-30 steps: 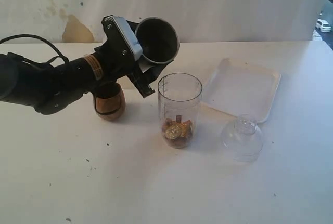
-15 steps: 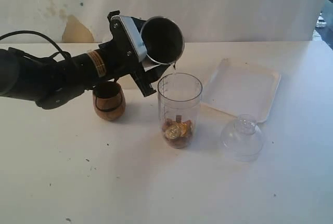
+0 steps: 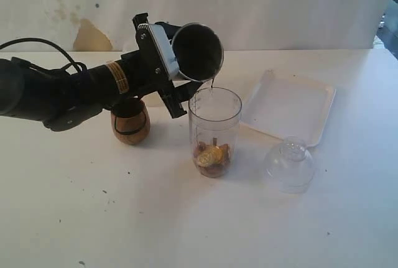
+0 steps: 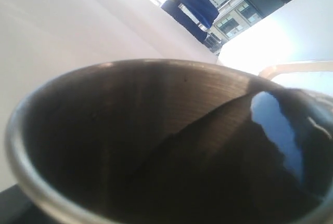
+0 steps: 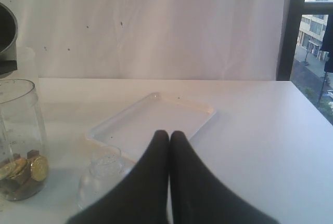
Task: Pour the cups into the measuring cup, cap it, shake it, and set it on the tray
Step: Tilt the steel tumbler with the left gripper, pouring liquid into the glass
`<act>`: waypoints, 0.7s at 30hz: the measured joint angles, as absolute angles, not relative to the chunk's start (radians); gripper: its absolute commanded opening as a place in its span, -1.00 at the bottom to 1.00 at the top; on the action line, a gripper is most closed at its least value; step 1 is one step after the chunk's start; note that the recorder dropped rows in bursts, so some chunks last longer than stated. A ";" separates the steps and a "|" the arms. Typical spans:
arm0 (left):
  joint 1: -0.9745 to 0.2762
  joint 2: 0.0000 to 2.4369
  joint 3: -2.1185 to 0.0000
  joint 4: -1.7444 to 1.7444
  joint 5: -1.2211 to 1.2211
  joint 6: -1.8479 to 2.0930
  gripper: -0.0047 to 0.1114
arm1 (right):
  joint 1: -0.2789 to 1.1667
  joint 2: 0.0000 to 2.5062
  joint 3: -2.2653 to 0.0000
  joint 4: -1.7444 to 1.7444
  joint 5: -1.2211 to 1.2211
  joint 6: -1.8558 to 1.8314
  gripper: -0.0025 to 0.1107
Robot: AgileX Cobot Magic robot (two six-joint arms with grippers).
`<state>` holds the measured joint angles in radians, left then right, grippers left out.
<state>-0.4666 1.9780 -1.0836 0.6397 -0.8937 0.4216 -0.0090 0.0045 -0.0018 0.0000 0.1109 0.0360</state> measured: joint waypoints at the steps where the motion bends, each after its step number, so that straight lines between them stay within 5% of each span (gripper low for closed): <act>1: -0.467 1.978 -1.084 0.641 -0.894 0.422 -0.92 | -0.009 0.004 -0.002 0.000 0.111 0.036 -0.96; 21: -0.468 1.978 -1.084 0.641 -0.892 0.464 -0.92 | -0.009 0.004 -0.002 0.000 0.111 0.036 -0.96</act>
